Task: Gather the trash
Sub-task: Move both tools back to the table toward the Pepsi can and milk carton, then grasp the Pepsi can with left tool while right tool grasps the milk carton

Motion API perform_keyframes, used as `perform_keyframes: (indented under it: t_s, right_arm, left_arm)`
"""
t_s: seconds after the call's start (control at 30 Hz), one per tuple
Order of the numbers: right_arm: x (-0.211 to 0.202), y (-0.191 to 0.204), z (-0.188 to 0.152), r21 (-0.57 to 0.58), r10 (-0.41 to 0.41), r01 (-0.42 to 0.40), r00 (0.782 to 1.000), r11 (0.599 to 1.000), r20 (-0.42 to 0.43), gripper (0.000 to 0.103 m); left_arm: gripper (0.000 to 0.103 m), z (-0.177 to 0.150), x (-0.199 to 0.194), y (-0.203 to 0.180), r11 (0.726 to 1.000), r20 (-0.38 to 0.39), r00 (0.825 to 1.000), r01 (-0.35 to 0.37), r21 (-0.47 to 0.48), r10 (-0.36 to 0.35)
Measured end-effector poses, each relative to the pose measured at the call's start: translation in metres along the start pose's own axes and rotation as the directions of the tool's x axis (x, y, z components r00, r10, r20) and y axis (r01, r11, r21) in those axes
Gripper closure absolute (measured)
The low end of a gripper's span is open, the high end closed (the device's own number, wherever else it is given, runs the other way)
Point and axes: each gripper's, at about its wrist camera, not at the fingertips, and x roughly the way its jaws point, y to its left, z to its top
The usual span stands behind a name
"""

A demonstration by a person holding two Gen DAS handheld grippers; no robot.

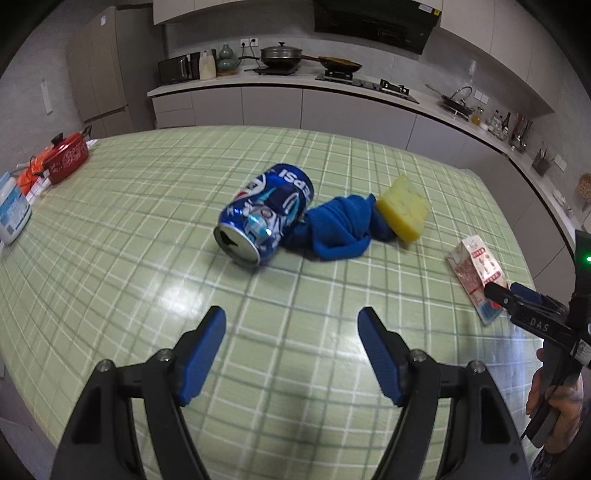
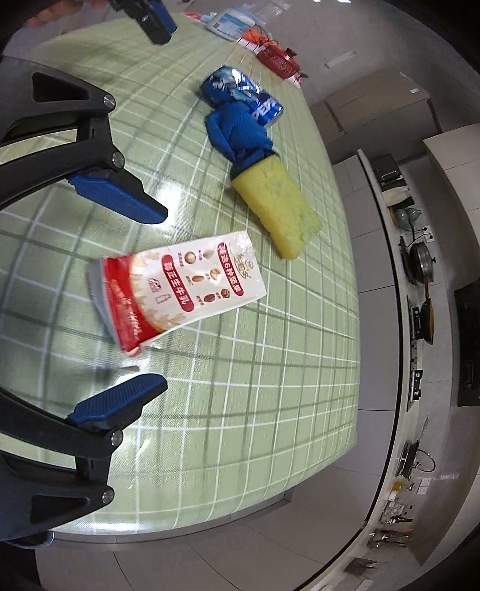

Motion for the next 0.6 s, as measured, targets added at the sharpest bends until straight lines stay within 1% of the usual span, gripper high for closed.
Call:
perform_keyframes:
  t_s: [0.07,0.2,0.37,0.43,0.6]
  right_arm:
    - [0.008,0.001,0.001,0.010,-0.014,0.014,1.000,1.000,-0.014,0.018]
    - [0.018,0.010,-0.001,0.061,-0.036,0.037,0.999,0.997,-0.017,0.018]
    - [0.025,0.033,0.002,0.111,-0.081,0.084,0.996,0.990,-0.025,0.018]
    - [0.026,0.042,0.002,0.134,-0.084,0.087,0.996,0.987,-0.024,0.018]
    - [0.031,0.062,0.005,0.173,-0.103,0.106,0.994,0.979,-0.026,0.018]
  left_arm:
    - [0.028,0.008,0.006,0.006,1.000,0.008,1.000,0.000,0.022,0.000]
    - [0.028,0.025,0.022,0.020,0.997,0.001,1.000,0.027,0.067,-0.027]
    - [0.028,0.046,0.040,0.037,0.992,-0.012,0.998,0.058,0.115,-0.057]
    - [0.028,0.054,0.049,0.042,0.989,-0.024,0.997,0.070,0.131,-0.068]
    - [0.028,0.066,0.068,0.045,0.976,-0.069,0.989,0.144,0.162,-0.134]
